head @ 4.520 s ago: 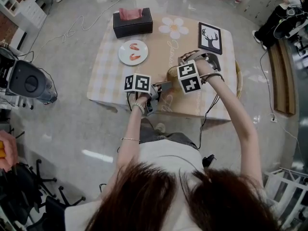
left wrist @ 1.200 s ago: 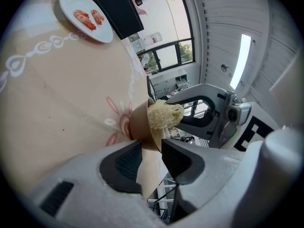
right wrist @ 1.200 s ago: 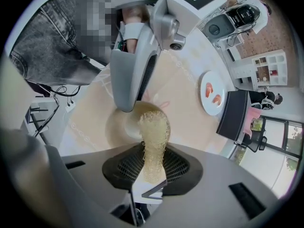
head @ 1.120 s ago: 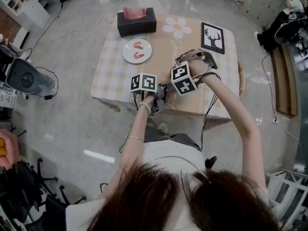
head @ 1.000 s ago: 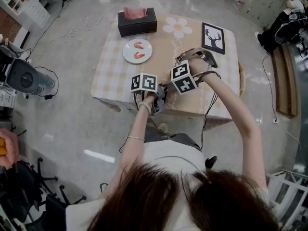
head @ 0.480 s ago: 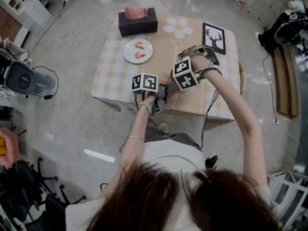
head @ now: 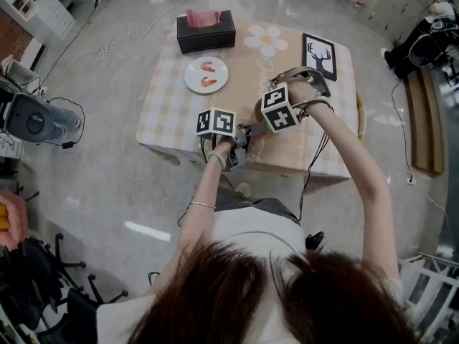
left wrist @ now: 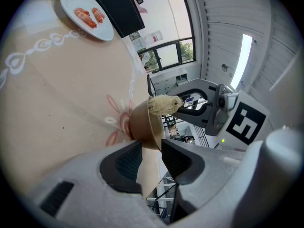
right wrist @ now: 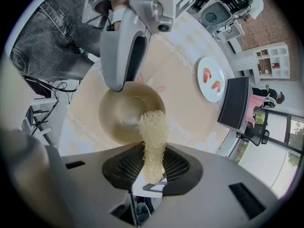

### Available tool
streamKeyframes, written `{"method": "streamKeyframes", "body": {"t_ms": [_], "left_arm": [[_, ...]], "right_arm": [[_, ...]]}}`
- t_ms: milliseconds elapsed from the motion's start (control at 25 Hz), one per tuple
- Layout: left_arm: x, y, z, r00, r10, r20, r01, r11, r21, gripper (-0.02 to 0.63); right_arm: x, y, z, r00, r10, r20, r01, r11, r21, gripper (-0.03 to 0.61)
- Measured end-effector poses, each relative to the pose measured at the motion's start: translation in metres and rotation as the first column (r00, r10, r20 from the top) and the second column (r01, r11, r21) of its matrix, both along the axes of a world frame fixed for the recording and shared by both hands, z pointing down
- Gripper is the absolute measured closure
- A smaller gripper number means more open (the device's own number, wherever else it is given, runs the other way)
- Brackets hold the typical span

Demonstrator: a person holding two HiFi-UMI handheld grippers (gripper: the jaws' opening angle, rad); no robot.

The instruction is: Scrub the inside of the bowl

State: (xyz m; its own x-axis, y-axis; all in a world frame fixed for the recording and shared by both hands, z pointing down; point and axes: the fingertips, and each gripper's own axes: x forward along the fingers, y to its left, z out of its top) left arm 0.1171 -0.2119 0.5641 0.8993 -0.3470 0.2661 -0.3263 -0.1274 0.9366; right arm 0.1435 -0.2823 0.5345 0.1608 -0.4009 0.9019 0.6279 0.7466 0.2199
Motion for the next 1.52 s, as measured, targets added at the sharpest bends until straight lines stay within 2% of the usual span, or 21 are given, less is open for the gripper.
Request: {"method": "streamKeyframes", "body": {"t_ms": [600, 1520], "left_arm": [[0.000, 0.000, 0.000, 1.000, 0.001, -0.003, -0.001, 1.000, -0.001, 0.483], [-0.002, 0.001, 0.000, 1.000, -0.019, -0.008, 0.019, 1.000, -0.003, 0.483]], "right_arm": [[0.023, 0.006, 0.000, 0.998, 0.042, -0.054, -0.042, 0.999, 0.002, 0.483], [0.034, 0.041, 0.002, 0.995, 0.046, -0.085, -0.051, 0.997, -0.055, 0.483]]}}
